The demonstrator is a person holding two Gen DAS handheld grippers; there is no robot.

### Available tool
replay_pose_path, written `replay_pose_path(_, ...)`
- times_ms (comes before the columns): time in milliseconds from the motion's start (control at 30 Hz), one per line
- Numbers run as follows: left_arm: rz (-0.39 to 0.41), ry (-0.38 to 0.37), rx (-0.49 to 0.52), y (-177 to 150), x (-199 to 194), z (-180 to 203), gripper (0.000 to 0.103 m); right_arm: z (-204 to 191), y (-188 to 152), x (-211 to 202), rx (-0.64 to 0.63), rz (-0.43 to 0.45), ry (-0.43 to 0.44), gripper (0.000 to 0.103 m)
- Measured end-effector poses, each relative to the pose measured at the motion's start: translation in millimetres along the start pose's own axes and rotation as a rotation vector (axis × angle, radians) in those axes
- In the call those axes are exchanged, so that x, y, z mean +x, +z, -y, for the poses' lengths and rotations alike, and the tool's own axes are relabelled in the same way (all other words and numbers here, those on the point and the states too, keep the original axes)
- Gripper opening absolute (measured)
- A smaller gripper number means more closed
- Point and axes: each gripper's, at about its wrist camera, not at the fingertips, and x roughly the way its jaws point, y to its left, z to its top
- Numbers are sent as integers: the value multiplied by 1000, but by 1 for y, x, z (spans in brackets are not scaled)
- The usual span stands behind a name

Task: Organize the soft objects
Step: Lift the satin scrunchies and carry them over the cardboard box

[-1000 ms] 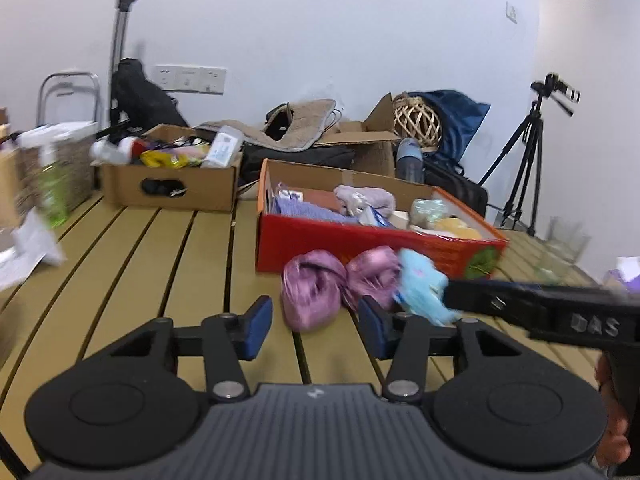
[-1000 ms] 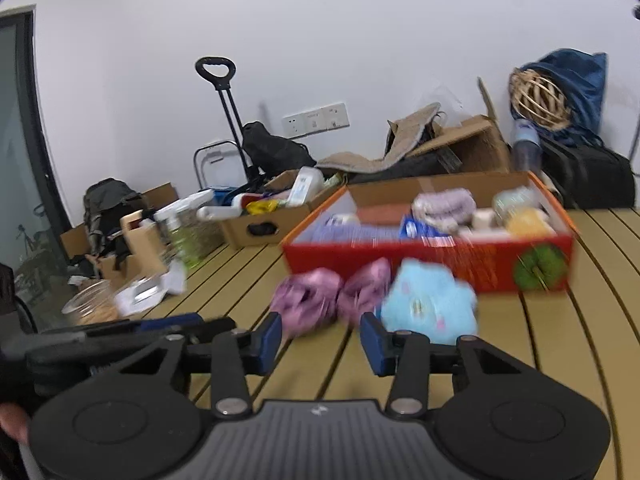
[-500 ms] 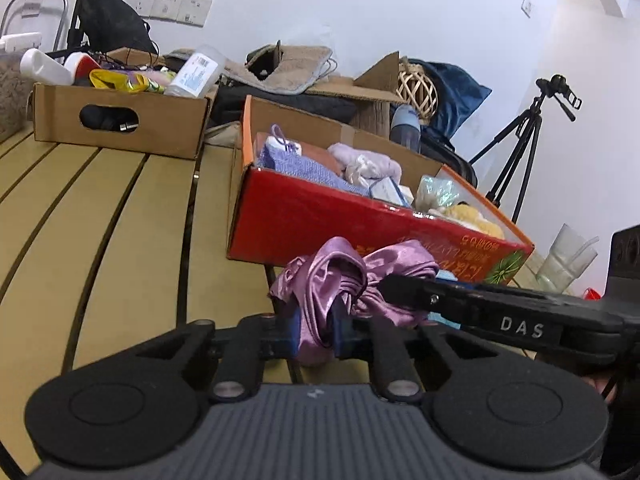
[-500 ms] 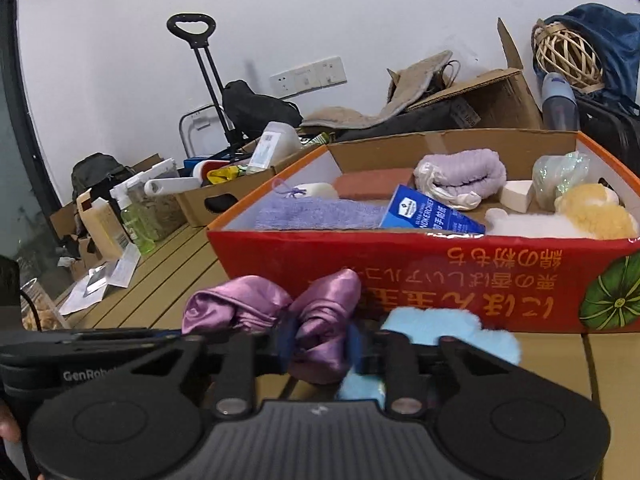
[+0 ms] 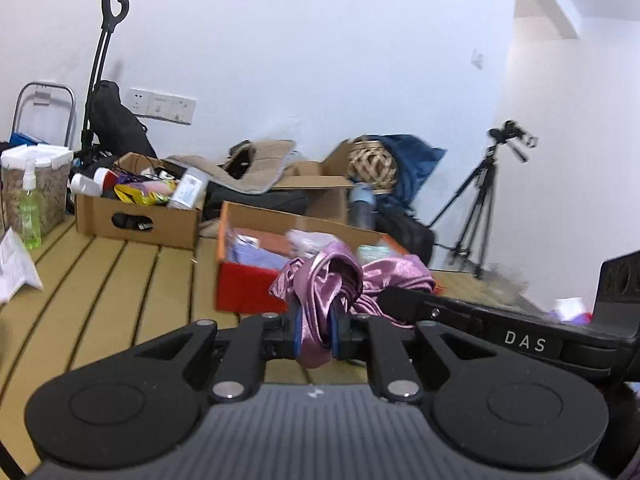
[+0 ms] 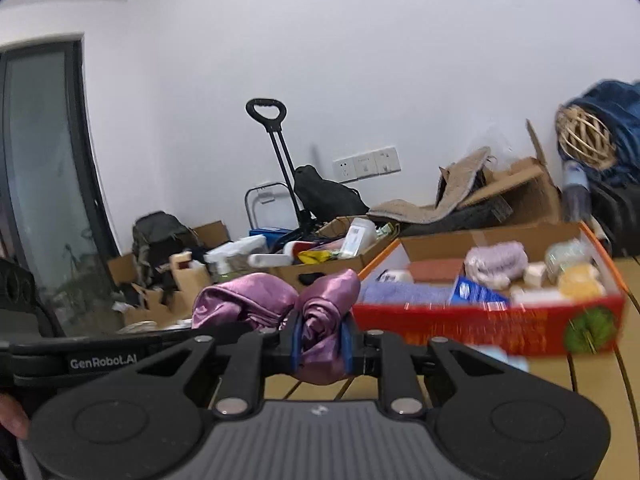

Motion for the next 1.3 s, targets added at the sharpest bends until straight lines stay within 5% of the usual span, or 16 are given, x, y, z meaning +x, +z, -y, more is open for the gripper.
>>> replay_pose_path(367, -14, -58, 49, -57, -86, 75, 13, -39, -45, -138, 40, 8, -66, 18)
replay_pose_path(733, 116, -90, 91, -15, -116, 96, 13, -64, -11, -180, -12, 131, -51, 18)
replay_pose_path(933, 117, -132, 62, 23, -65, 78, 14, -48, 34, -146, -79, 155, -76, 18)
replay_pose_path(1300, -31, -98, -75, 106, 129, -3, 14, 65, 119, 37, 38, -15, -100, 18)
